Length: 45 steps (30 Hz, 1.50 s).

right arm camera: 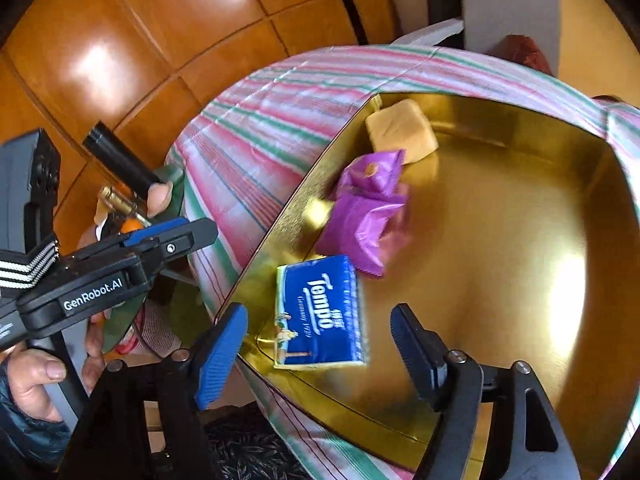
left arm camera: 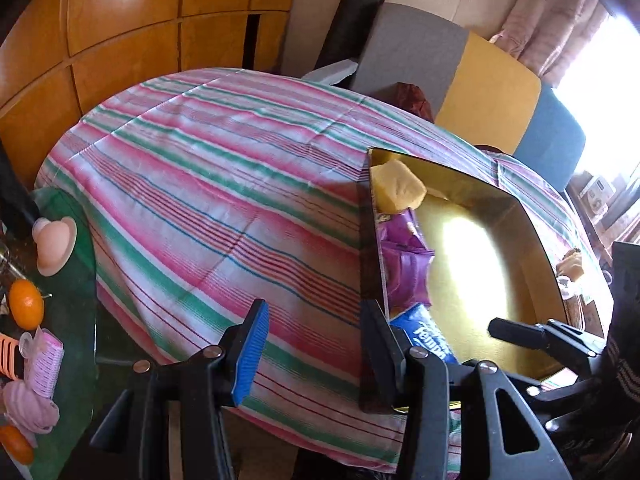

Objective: Organize objects
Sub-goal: 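Carry the blue tissue pack into the gold tray and release it with the right gripper, then move both grippers back over the remaining items on the table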

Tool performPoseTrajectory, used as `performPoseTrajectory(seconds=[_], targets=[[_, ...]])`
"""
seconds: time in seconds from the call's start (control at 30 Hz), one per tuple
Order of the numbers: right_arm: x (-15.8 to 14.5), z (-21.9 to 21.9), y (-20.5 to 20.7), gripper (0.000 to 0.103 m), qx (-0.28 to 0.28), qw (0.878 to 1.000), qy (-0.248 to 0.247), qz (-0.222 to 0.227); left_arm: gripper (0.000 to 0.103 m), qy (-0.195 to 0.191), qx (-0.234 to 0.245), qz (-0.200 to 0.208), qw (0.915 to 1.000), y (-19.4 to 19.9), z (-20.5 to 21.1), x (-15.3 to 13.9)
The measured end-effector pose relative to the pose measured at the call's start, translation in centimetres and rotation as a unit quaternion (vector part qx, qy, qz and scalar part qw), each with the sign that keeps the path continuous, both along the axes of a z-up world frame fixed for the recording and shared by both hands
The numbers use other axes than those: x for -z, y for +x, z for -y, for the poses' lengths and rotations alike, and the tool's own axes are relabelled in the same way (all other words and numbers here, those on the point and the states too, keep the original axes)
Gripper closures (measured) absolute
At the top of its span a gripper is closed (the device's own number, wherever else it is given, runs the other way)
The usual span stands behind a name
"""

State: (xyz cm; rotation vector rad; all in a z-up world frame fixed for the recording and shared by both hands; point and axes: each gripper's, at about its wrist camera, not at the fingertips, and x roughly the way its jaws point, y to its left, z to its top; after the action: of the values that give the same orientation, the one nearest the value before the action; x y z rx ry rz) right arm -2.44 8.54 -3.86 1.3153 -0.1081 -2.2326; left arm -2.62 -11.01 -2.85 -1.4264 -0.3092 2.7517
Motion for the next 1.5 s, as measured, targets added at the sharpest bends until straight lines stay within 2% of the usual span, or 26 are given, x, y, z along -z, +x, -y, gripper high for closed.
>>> performPoseTrajectory(seconds=[0.47,0.67,0.83,1.03,1.13,1.2,1.37,1.43,1.5], targets=[[-4.1,-9.7,2.7,0.017,0.116,0.991,0.017,-0.06,0.055,-0.035,0.07,-0.029,0.9965,0.6,-5.4,-2.3],[-5.3,-15.7,3.5,0.017,0.177,0.981,0.038,-0.074,0.055,-0.05,0.112,-0.034,0.9918,0.6,-8.7,-2.9],[-5.7,-21.9,4.1,0.016,0.239,0.966,0.067,-0.077,0.055,-0.058,0.148,-0.038,0.9865,0.4,-11.9,-3.3],[-5.9,-30.3,5.8,0.016,0.335,0.933,0.108,-0.077,0.055,-0.066,0.186,-0.038,0.9796,0.3,-15.2,-3.4],[-5.8,-34.9,6.8,0.016,0.394,0.908,0.115,-0.077,0.055,-0.07,0.204,-0.037,0.9757,0.2,-17.1,-3.4],[-5.2,-38.0,7.7,0.016,0.442,0.887,0.113,-0.075,0.055,-0.069,0.222,-0.037,0.9718,0.3,-18.5,-3.6],[-3.8,-43.9,10.1,0.016,0.544,0.835,0.052,-0.06,0.055,-0.066,0.263,-0.034,0.9619,0.2,-22.4,-3.9],[-4.0,-45.2,10.9,0.016,0.564,0.823,0.018,-0.067,0.055,-0.062,0.276,-0.031,0.9587,0.2,-23.9,-4.0],[-4.0,-45.5,11.1,0.016,0.571,0.818,0.009,-0.067,0.055,-0.049,0.291,-0.023,0.9553,-0.1,-25.6,-3.9]])
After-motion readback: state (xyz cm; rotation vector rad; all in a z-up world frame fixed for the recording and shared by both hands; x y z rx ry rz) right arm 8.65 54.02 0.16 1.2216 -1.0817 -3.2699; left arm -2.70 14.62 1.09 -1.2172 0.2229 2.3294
